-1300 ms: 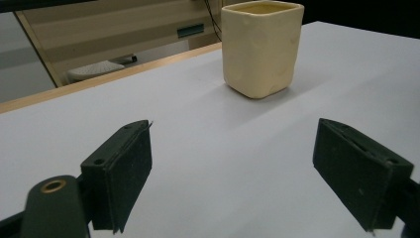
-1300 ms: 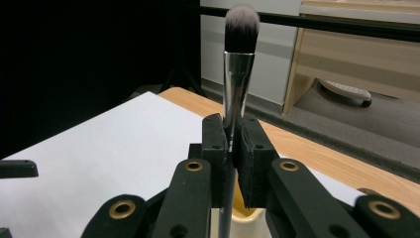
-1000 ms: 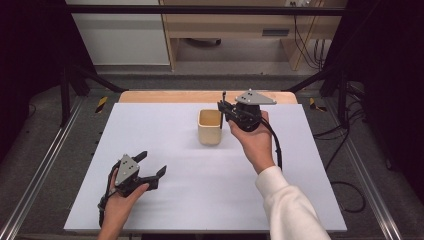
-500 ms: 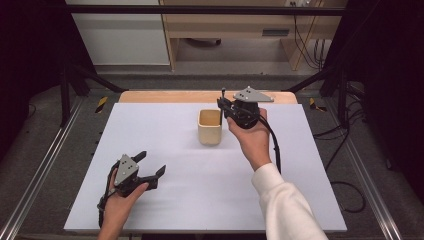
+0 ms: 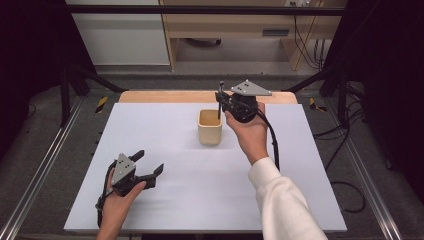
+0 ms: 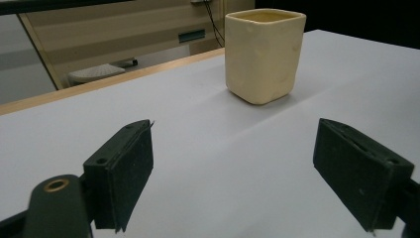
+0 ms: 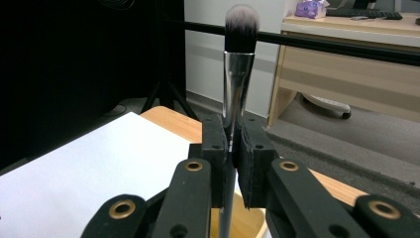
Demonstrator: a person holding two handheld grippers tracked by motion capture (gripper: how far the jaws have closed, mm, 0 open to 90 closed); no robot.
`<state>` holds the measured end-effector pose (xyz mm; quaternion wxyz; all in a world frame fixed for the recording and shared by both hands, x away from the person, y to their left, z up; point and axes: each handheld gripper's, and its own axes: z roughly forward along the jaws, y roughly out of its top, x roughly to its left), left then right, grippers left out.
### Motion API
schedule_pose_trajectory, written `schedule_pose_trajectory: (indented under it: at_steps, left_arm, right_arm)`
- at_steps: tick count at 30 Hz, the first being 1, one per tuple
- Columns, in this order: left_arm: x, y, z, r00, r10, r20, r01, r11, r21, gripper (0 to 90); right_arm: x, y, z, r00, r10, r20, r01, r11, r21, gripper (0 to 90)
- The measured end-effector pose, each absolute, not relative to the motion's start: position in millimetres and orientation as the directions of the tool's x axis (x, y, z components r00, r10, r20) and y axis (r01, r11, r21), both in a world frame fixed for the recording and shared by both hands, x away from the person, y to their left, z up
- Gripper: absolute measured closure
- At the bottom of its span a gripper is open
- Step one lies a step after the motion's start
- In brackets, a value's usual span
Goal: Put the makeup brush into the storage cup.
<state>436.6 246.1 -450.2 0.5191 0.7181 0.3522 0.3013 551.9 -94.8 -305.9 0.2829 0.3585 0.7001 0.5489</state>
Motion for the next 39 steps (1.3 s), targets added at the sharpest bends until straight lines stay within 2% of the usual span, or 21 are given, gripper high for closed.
schedule_pose_trajectory:
  at_steps: [39]
  left_arm:
    - [439, 246, -452, 0.574, 0.817, 0.063, 0.193, -0.209, 0.959, 15.0]
  right_arm:
    - [581, -83, -326, -0.556, 0.831, -0.001, 0.222, 0.150, 0.963, 83.2]
